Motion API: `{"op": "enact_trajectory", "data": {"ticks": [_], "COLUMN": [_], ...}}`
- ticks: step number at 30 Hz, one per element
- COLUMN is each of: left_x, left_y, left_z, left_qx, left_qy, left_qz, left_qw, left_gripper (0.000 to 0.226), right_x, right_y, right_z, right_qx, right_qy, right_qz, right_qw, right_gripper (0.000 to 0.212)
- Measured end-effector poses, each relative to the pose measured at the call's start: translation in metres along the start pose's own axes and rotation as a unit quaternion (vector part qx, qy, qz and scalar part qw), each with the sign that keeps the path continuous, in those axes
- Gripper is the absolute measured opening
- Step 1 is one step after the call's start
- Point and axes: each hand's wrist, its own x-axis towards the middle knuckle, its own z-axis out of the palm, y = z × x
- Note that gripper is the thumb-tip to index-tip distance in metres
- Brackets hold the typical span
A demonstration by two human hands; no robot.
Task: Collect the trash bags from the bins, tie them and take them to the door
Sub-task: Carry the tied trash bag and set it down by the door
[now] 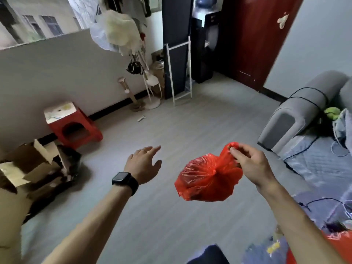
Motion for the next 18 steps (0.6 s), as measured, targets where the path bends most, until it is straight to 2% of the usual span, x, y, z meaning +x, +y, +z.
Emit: {"op": "enact_trajectory", "data": {"ticks": [3,8,11,18], "left_x": [0.103,0.261,0.346,0.542], "left_y": [0.022,0.071,0.099,0.156], "left_z": [-0.003,-0.007,-0.016,-0.025], "left_qx": [0.008,0.014,0.019,0.015], "left_qy": [-0.006,-0.010,-0.010,-0.011], "left_qz": [0.041,0.087,0.107,0.135], "left_qw": [0.999,0.996,0.994,0.991], "left_gripper": [0.057,0.058,0.056,0.054], "right_x": [0.079,0.221,0.302,0.481], "right_y": [-0.007,-0.014,-0.026,-0.044], "right_z": [-0.003,-0.019,-0.038,-0.076], "right_qx": [0.010,0.002,-0.013,-0.020], "right_qy": [0.019,0.033,0.035,0.073], "right_qz": [-0.004,0.000,-0.003,0.016], "right_qw": [1.000,0.999,0.999,0.997], "right_gripper": [0.008,0.018,0.008,0.013]}}
